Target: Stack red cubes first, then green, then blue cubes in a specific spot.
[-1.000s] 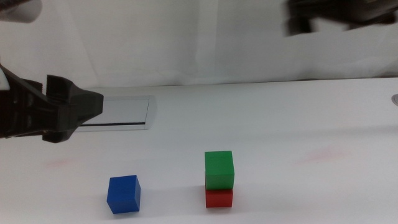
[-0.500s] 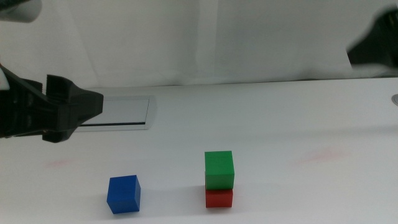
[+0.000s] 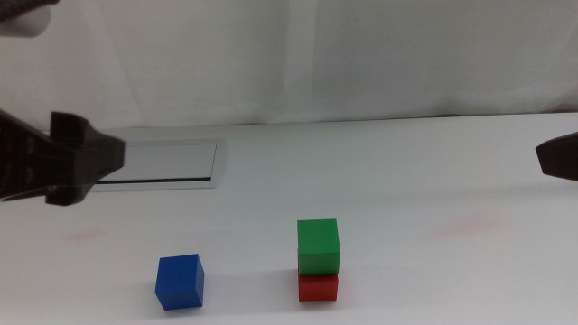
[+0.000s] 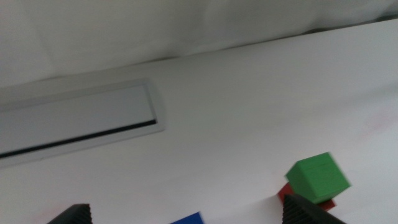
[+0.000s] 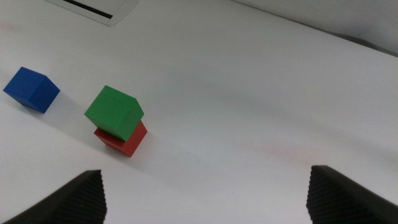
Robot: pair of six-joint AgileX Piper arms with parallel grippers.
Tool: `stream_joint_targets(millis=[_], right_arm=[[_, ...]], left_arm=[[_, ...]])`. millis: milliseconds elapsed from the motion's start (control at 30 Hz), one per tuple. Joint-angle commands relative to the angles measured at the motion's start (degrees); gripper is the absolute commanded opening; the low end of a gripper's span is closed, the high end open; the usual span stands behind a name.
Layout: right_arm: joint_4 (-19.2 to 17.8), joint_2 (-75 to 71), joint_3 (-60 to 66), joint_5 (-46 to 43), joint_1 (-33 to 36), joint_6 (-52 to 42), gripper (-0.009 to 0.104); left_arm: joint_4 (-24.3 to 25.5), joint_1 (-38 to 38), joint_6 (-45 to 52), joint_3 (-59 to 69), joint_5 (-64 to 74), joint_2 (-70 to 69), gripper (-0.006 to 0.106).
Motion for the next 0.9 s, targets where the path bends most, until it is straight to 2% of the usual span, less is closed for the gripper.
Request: stream_joint_targets(millis=[0, 200, 300, 400, 567, 867], right_arm=[[0.32, -0.22, 0.29, -1.01, -0.25, -0.82, 0.086], [0.13, -0.22, 0.29, -2.62, -0.25, -1.75, 0.086], [-0.01, -0.22, 0.29, -2.75, -0.25, -1.75, 0.086], [-0.76, -0.22, 0.29, -2.86, -0.25, -1.75, 0.086], [-0.72, -0.22, 0.29, -2.86, -0.25, -1.75, 0.086], [0.14, -0.22, 0.29, -2.17, -0.25, -1.75, 0.086]], left_arm=[[2.74, -0.30, -3.62, 0.18, 2.50, 0.34, 0.076], [4.26, -0.30, -10.10, 0.89, 6.56, 2.46, 0.076], [2.67, -0.30, -11.73, 4.07, 6.42, 3.22, 0.076], [0.71, -0.30, -12.69, 8.99, 3.86, 3.43, 0.076], [0.70, -0.30, -17.32, 15.88, -2.29, 4.20, 0.076], [0.04, -0.30, -17.67, 17.37, -7.25, 13.48, 0.076]])
